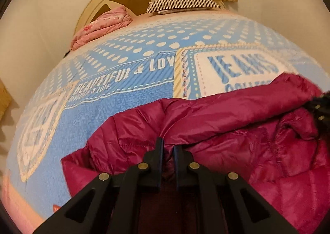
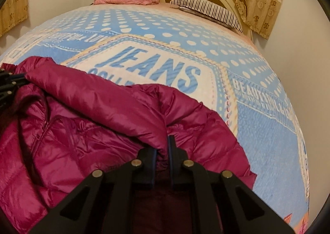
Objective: Fold large clothes
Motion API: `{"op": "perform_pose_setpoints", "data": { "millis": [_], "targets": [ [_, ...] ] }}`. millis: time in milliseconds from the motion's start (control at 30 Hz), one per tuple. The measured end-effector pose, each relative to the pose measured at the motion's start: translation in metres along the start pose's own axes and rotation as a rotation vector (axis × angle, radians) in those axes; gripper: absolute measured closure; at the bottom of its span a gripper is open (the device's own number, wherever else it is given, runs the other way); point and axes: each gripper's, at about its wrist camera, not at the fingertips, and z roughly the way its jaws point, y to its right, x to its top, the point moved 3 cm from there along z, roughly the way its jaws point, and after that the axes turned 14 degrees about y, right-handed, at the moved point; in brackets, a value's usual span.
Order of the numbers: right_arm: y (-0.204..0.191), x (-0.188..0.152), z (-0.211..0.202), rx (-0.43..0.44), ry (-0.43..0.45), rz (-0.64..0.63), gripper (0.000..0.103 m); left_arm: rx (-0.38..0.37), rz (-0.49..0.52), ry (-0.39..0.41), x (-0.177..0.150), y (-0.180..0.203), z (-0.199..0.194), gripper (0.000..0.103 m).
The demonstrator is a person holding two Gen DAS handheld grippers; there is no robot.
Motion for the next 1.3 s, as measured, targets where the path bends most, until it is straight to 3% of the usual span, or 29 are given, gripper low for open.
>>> {"op": "perform_pose_setpoints", "data": {
  "millis": [167, 200, 300, 333, 433, 600, 633, 733, 833, 900, 1000, 1133, 1233, 1300],
  "targets": [
    [-0.003, -0.004, 0.001, -0.015, 0.010, -0.016, 0.092, -0.019, -0.126, 0.091, 0.021, -0.021, -0.032, 0.089],
    [-0.002, -0.005, 0.001, -0.014, 0.011, -0.014, 0.092, -0.009, -0.155, 0.119, 0.028, -0.026, -0.037, 0.082],
    [-0.002, -0.005, 0.001, -0.010, 0.014, -0.013, 0.092, 0.030, -0.207, 0.152, 0.049, -0.031, -0.037, 0.038],
    [-0.002, -0.005, 0.001, -0.010, 0.015, -0.011, 0.092, 0.036, -0.232, 0.161, 0.055, -0.031, -0.033, 0.034],
    [-0.002, -0.006, 0.001, -0.008, 0.018, -0.006, 0.092, 0.017, -0.259, 0.095, 0.059, -0.019, -0.007, 0.034],
    [0.001, -0.005, -0.003, 0.010, 0.018, 0.012, 0.092, 0.083, -0.106, -0.028, 0.027, 0.012, 0.031, 0.034],
    [0.004, -0.005, -0.007, 0.030, 0.018, 0.027, 0.087, 0.082, -0.101, -0.037, 0.020, 0.015, 0.033, 0.034],
    [0.011, -0.003, -0.024, 0.061, 0.032, 0.043, 0.070, 0.063, -0.122, -0.032, 0.013, 0.012, 0.032, 0.034],
    [0.019, 0.004, -0.044, 0.064, 0.068, 0.084, 0.065, 0.059, -0.126, -0.040, 0.013, 0.010, 0.035, 0.034],
    [0.026, 0.015, -0.055, 0.083, 0.103, 0.172, 0.063, 0.064, -0.115, -0.041, 0.014, 0.012, 0.035, 0.034],
    [0.028, 0.033, -0.053, 0.082, 0.136, 0.303, 0.048, 0.065, -0.143, -0.010, 0.023, 0.010, 0.025, 0.034],
    [0.008, 0.053, -0.026, 0.095, 0.134, 0.322, 0.048, 0.018, -0.217, 0.059, 0.041, 0.010, 0.010, 0.034],
    [-0.009, 0.053, -0.001, 0.129, 0.091, 0.338, 0.048, -0.007, -0.188, 0.024, 0.039, 0.023, 0.022, 0.034],
    [-0.020, 0.045, 0.009, 0.107, 0.068, 0.301, 0.048, 0.014, -0.163, -0.010, 0.029, 0.026, 0.032, 0.034]
  ]
}}
